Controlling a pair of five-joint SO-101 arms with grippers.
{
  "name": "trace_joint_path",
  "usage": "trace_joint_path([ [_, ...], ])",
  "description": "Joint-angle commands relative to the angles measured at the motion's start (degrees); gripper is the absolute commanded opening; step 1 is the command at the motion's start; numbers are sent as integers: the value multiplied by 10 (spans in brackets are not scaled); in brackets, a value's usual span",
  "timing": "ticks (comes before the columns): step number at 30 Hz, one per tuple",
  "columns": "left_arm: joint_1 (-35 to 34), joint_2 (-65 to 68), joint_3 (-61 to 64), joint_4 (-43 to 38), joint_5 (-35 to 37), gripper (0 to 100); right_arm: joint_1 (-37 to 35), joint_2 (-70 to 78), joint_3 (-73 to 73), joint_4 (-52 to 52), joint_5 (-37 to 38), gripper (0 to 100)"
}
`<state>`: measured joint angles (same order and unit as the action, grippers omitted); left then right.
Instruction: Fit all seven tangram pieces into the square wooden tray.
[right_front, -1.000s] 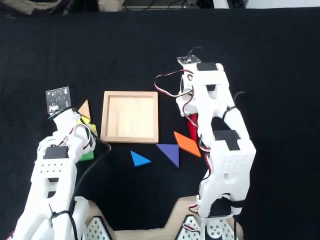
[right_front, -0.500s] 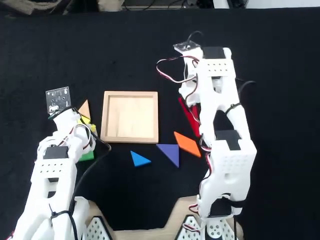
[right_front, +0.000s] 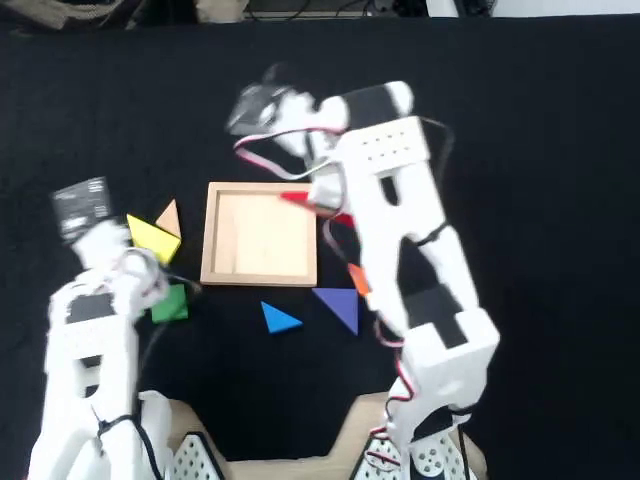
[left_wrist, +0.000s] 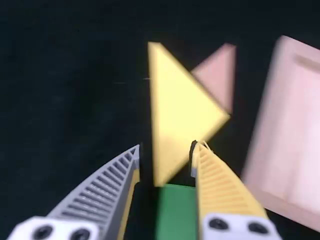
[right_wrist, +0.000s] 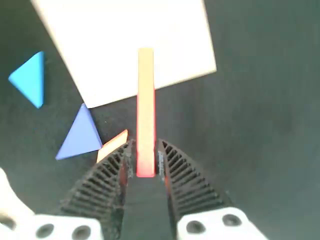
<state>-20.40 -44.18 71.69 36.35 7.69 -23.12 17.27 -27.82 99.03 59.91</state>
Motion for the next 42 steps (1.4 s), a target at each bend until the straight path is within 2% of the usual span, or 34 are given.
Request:
trace_joint_path([
  [1, -145, -6, -36, 60, -75, 173, -58, 0, -10, -4, 40, 11],
  [4, -163, -11, 3, 65, -119, 170, -72, 40, -11, -25, 40, 11],
  [8, -167, -11, 14, 48, -118, 170, -80, 87, -25, -47, 37, 11],
  [12, -159, -10, 18, 34, -117, 170, -100, 126, -71, -50, -5, 11],
  [22, -160, -5, 20, 33, -117, 170, -124, 231, -139, -45, -11, 11],
  [29, -160, -7, 20, 33, -117, 170, -149, 236, -145, -11, -12, 11],
  [42, -160, -8, 20, 33, -117, 170, -167, 238, -146, -19, -83, 11],
])
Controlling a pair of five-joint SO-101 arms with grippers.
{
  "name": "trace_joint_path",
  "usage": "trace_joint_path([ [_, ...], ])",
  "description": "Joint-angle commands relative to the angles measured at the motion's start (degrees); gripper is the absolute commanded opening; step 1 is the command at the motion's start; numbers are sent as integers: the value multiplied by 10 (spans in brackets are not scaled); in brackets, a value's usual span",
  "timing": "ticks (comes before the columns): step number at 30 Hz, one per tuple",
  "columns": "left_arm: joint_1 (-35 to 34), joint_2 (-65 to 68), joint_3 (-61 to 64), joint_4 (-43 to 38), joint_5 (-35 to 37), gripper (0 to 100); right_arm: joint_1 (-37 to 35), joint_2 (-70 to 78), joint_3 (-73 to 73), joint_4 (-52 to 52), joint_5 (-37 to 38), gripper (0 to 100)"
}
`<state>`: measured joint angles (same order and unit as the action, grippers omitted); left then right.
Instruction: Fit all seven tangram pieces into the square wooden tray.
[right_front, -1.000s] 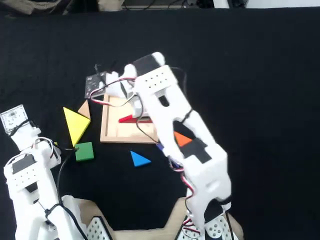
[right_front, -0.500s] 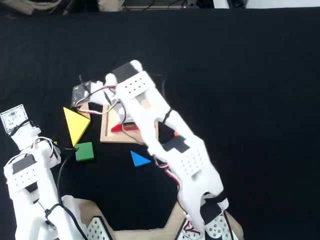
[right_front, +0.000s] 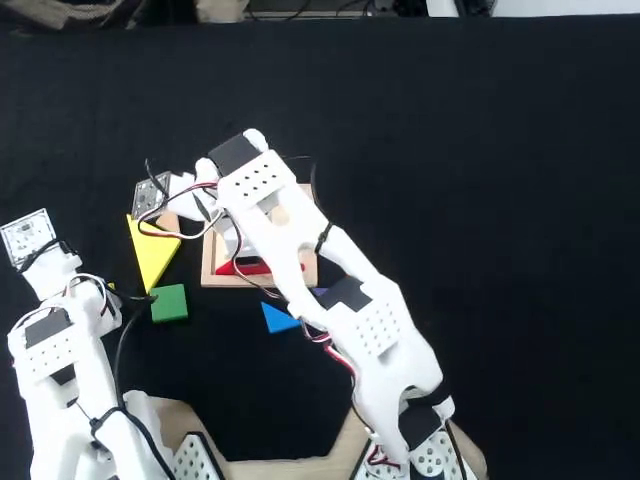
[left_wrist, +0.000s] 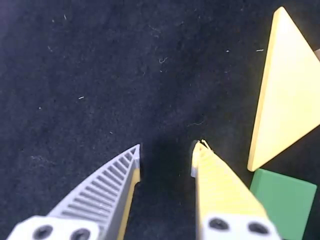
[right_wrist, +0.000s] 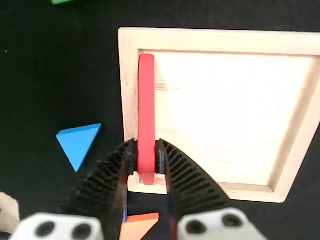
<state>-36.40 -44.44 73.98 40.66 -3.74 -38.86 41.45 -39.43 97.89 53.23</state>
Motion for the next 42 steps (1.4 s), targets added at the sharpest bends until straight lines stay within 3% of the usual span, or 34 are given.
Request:
trace_joint_path([
  [1, 0, -5, -3, -10, -3, 170, -10, -4, -29, -8, -17, 11],
  [35, 0, -6, -3, -10, -4, 170, -19, -8, 44, -45, -80, 16],
  [42, 0, -5, -3, -10, -4, 170, -18, -8, 38, -26, -78, 184],
])
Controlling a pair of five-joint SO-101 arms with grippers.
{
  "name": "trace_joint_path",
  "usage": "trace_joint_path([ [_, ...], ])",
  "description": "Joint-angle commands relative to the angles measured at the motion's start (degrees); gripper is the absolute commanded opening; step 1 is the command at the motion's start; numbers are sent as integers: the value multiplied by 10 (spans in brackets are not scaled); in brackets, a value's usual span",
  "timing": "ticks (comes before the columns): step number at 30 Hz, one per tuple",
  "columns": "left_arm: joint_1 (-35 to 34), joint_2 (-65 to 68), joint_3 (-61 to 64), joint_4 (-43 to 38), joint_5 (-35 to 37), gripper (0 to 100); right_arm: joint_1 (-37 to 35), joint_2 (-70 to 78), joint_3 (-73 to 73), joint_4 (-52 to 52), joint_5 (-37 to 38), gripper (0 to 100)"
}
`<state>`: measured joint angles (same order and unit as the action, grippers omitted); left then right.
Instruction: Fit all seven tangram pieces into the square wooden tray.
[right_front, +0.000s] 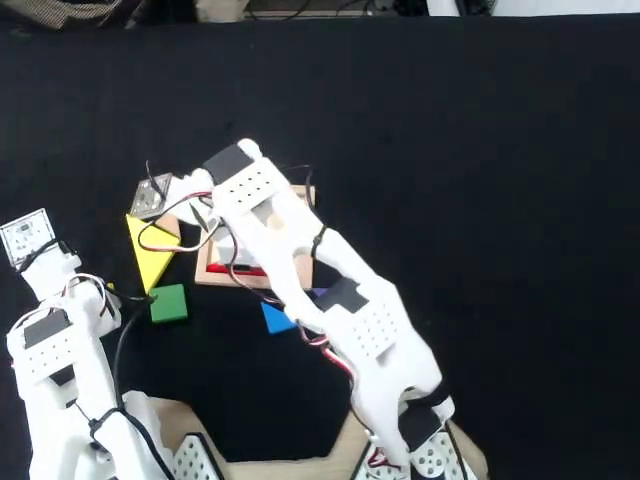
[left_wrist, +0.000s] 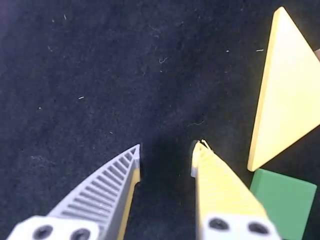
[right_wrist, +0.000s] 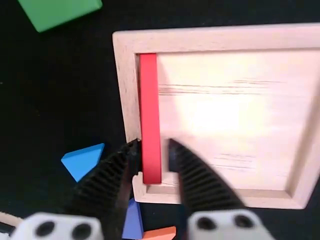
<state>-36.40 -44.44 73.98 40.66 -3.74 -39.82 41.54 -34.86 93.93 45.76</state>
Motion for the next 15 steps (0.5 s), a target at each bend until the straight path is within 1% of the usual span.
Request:
trace_joint_path([
  [1, 0, -5, -3, -10, -4, 170, -8, -9, -10, 16, -4, 183],
  [8, 0, -5, -3, -10, -4, 170, -6, -9, -53, 40, 20, 112],
  [15, 1, -4, -3, -10, -4, 170, 22, -6, -120, 57, 20, 109],
])
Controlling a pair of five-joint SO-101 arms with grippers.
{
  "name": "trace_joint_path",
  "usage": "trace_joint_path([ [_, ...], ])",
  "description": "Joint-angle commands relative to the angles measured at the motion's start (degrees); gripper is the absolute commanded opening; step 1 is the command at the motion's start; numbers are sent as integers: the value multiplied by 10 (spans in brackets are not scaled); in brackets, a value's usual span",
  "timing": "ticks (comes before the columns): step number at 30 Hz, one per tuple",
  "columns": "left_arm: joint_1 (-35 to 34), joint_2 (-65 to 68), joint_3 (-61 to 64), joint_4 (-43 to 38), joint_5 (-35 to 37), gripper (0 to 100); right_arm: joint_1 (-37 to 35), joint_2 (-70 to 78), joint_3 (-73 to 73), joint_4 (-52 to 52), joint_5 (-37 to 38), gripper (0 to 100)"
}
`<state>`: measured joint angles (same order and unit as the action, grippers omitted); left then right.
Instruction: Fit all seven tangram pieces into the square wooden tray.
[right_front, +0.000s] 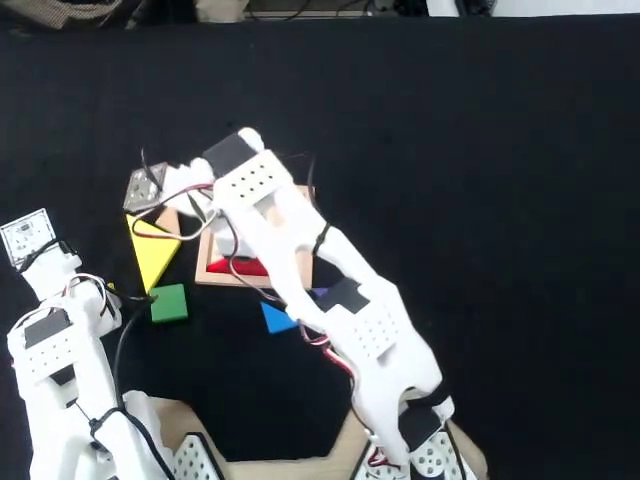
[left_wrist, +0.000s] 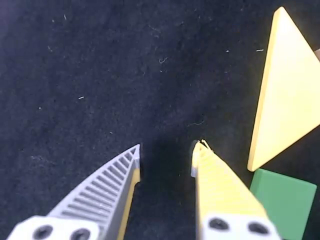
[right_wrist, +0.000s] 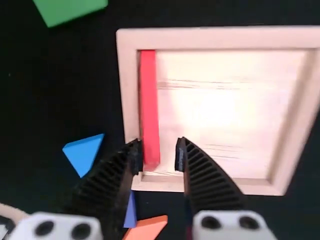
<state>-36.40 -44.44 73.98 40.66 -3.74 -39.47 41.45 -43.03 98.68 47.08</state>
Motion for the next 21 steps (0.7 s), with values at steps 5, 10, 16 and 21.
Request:
trace_joint_path([
  [5, 1, -4, -3, -11, -4, 170, 30, -4, -42, 5, 7, 108],
  [10, 1, -3, 0, -23, -4, 170, 43, -4, -37, -13, 7, 106],
  [16, 1, -8, 16, -46, -3, 170, 51, -3, -51, -33, 8, 99],
  [21, 1, -8, 17, -46, -3, 170, 69, 49, -36, -118, 3, 10],
])
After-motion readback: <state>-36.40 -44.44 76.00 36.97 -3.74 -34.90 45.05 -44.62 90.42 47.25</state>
